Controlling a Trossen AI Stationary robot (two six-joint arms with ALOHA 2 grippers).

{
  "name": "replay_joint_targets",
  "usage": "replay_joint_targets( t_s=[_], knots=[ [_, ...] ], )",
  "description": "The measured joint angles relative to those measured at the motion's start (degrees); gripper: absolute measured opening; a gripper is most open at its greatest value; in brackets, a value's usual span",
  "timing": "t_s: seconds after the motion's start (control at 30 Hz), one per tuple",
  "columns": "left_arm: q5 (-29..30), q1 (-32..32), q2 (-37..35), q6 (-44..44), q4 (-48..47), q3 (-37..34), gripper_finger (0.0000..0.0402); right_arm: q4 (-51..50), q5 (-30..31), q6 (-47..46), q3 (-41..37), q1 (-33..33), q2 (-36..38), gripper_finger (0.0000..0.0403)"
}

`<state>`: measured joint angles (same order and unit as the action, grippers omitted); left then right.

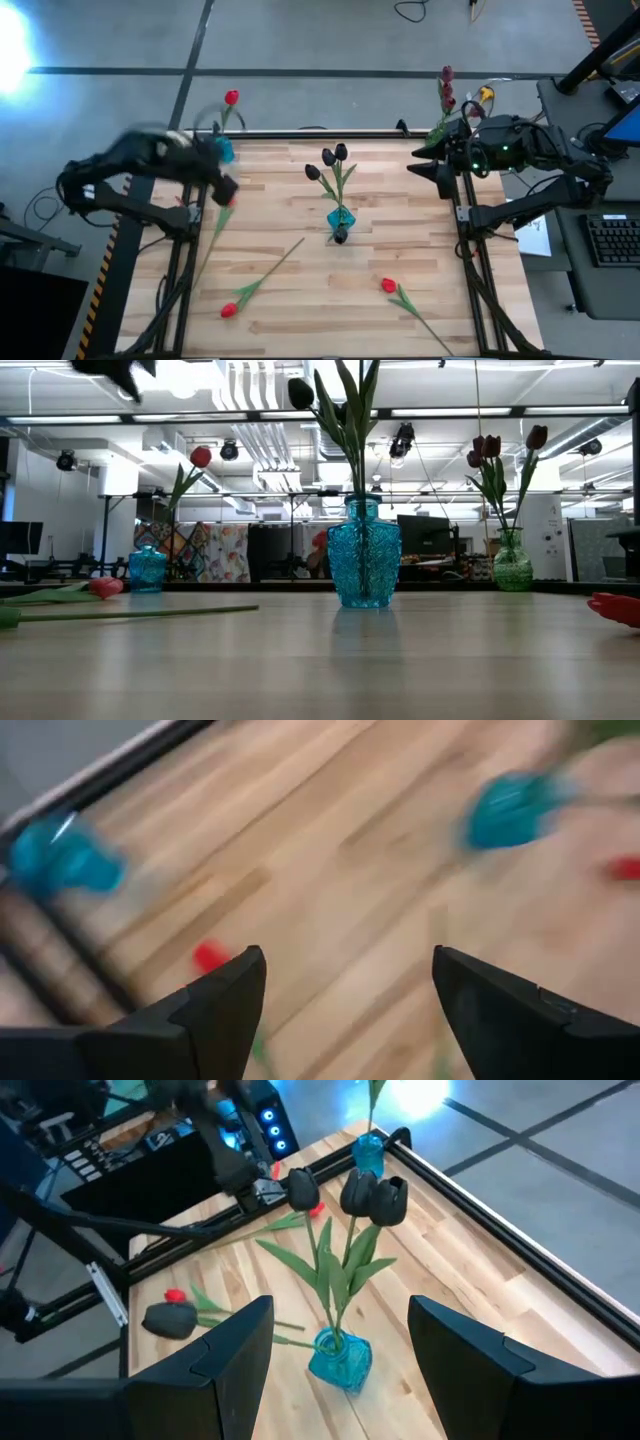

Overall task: Sort flowers into vase by color
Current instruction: Put the red flower into the left blue vase

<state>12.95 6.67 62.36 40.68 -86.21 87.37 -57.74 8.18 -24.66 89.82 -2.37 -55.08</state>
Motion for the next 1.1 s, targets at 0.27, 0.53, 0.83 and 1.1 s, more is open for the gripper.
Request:
replay_joint_targets(
  t_s=[0.27, 0.53, 0.83, 1.1],
  knots=[
    [-1.7, -8.0, 2.8, 19.9, 4.0, -24.8, 0.0269, 3.5, -0.6, -6.3, -0.1, 0.0, -4.7, 0.0224],
    [-8.0, 3.3, 4.2, 14.1, 19.2, -45.6, 0.025, -0.5, -5.2, -14.8, -0.1, 5.3, -8.9, 0.0224],
    [-8.5, 16.7, 6.3, 5.4, 26.5, -52.7, 0.0237, -0.7, -2.3, -18.8, -0.1, 11.1, -9.6, 0.0224],
    [-5.4, 22.2, 11.7, 1.1, 32.7, -54.9, 0.0204, -0.7, -1.6, -21.6, -0.1, 11.5, -8.9, 0.0224]
  ],
)
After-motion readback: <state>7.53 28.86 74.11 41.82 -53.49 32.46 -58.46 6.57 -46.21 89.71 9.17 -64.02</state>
